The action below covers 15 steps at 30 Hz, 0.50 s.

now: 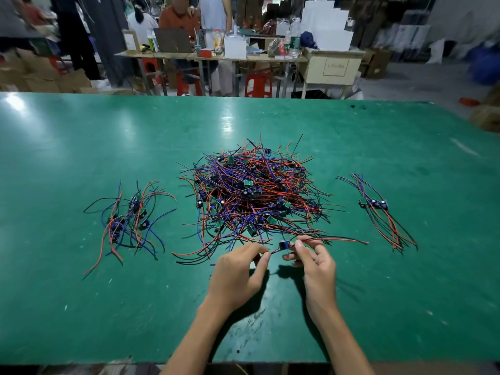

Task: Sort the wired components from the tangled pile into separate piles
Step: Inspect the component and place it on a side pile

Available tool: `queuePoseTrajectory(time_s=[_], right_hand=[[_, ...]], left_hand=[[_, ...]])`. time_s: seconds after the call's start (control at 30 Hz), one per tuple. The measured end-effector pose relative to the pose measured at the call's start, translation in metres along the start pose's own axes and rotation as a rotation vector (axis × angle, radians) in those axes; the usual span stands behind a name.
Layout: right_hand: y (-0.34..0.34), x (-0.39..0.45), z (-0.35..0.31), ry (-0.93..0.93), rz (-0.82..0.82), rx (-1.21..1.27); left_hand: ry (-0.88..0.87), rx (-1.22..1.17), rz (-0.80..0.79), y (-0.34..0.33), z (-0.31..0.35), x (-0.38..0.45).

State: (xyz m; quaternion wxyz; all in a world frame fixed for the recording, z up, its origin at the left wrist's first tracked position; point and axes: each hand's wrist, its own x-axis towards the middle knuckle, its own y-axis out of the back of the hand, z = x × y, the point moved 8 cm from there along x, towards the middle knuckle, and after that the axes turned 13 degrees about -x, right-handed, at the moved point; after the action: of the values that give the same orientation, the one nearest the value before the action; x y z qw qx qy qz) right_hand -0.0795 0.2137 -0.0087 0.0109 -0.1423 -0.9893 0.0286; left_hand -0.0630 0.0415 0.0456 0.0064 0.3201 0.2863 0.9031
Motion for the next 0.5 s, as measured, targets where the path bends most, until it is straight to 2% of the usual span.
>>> queuePoseTrajectory(time_s=[0.3, 0.4, 0.5], right_hand=[[0.001, 0.002, 0.003, -0.019, 0.02, 0.015], [-0.002, 0.002, 0.003, -0.026, -0.034, 0.015], [-0.007, 0.001, 0.002, -0.018, -0.106, 0.008]], left_hand=[[0.166, -0.112, -0.05, -0.003, -0.015, -0.001], [0.302, -0.278, -0.077, -0.009, -0.019, -0.001], [0.514, -0.55, -0.096, -0.019, -0.023, 0.001]])
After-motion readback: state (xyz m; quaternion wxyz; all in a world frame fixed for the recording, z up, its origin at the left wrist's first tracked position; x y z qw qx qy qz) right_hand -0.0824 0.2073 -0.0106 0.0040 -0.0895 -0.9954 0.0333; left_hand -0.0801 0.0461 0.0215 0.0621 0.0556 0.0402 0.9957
